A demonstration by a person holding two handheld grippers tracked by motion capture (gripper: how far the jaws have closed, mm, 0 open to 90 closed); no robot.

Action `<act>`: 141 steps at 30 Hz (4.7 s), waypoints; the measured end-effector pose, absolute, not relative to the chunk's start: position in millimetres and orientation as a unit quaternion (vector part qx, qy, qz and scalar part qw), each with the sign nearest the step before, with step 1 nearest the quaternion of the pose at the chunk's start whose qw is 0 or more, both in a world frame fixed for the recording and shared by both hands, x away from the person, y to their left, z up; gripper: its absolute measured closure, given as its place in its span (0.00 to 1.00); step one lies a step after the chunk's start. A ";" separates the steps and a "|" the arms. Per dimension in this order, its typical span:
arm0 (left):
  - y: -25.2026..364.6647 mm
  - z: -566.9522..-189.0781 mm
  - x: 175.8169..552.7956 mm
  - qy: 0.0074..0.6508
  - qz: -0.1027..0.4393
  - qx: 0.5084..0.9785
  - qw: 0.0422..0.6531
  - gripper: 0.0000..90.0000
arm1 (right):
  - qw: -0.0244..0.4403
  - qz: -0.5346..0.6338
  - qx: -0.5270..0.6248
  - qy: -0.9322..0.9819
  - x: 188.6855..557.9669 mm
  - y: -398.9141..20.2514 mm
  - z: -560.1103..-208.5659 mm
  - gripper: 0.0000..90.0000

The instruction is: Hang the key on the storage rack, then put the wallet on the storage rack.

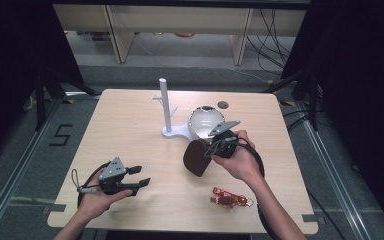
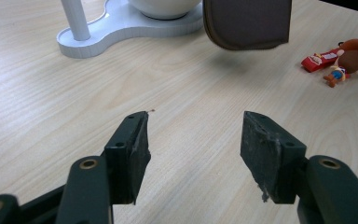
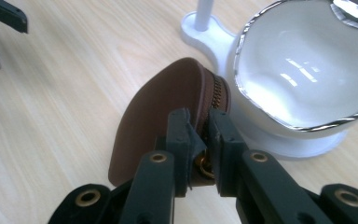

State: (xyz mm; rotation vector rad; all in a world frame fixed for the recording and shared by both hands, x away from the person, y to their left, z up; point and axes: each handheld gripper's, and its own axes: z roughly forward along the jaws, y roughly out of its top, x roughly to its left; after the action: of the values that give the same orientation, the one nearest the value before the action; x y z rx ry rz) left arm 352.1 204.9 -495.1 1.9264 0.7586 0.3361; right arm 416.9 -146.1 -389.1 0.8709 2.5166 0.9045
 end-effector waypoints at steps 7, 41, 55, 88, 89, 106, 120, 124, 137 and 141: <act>207.3 -500.6 350.4 0.325 0.138 0.792 0.498 0.46 | 0.195 0.327 0.319 0.868 424.1 -147.6 -368.4 0.90; 217.6 -513.3 347.5 0.360 0.143 0.768 0.511 0.46 | 0.342 0.349 0.294 0.821 488.8 -151.6 -368.8 0.89; 218.4 -513.4 346.9 0.361 0.143 0.767 0.512 0.46 | 0.309 0.338 0.321 0.829 498.6 -160.1 -414.1 0.67; 214.1 -497.8 347.5 0.347 0.149 0.765 0.521 0.45 | 0.002 0.202 0.402 0.893 367.5 -258.8 -444.3 0.81; 214.1 -497.8 347.5 0.347 0.149 0.765 0.521 0.45 | -0.004 0.200 0.391 0.898 368.3 -259.2 -447.0 0.79; 214.9 -499.1 343.6 0.347 0.145 0.765 0.523 0.45 | -0.024 0.133 0.354 0.926 354.4 -265.6 -464.9 0.55; 215.4 -500.9 343.2 0.352 0.144 0.767 0.517 0.44 | -0.018 0.121 0.312 0.942 354.8 -254.9 -474.9 0.52; 215.7 -500.9 343.4 0.353 0.144 0.766 0.517 0.44 | -0.016 0.122 0.305 0.944 356.4 -248.6 -475.5 0.52; 216.1 -501.7 343.7 0.352 0.142 0.765 0.520 0.44 | 0.015 0.101 0.246 0.964 357.0 -234.9 -474.7 0.79; 216.4 -501.9 343.6 0.353 0.141 0.765 0.519 0.44 | 0.011 0.108 0.239 0.965 357.7 -236.1 -473.5 0.86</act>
State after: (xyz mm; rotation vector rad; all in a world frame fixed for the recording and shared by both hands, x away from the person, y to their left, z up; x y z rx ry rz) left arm 343.6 216.4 -501.9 1.8354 0.8459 0.3389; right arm 357.7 -236.1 -473.5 0.7444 3.0113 0.3360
